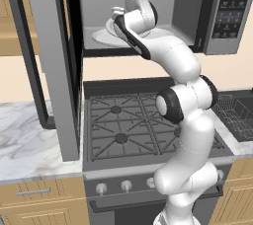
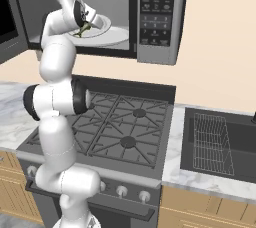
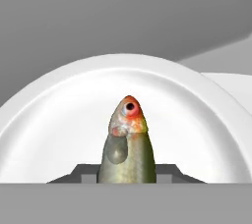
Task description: Transport the fish from the fridge to the microwave and turn on the microwave.
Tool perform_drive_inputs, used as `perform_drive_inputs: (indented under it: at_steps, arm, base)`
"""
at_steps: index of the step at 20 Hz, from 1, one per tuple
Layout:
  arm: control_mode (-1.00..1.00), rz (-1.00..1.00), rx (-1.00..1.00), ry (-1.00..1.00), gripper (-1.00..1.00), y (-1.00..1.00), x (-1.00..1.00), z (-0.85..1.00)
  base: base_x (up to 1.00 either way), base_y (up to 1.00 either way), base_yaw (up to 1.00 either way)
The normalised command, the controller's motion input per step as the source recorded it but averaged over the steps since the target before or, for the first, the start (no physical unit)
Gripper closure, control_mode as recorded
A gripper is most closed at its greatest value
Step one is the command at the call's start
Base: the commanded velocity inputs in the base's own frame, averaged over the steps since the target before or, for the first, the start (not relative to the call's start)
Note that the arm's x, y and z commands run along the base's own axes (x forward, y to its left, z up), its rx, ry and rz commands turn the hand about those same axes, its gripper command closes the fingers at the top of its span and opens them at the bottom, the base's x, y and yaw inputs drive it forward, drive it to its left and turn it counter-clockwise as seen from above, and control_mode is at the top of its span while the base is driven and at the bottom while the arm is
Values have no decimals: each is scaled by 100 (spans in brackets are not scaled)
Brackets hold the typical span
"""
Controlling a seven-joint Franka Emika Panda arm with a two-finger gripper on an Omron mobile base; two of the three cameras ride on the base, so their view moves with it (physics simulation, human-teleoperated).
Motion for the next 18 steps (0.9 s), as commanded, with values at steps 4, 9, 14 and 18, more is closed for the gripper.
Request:
perform_drive_inputs:
  at_steps: [4, 9, 14, 18]
  arm:
    - [-100, -1, 0, 0, 100, 0, 9, -1]
    - [-100, -3, 0, 0, -100, 0, 0, 0]
    - [-100, -2, 0, -3, -100, 0, 0, 0]
    - [-100, -2, 0, -9, -100, 0, 0, 13]
  base:
    - [0, 0, 0]
    - [0, 0, 0]
    - [0, 0, 0]
    - [0, 0, 0]
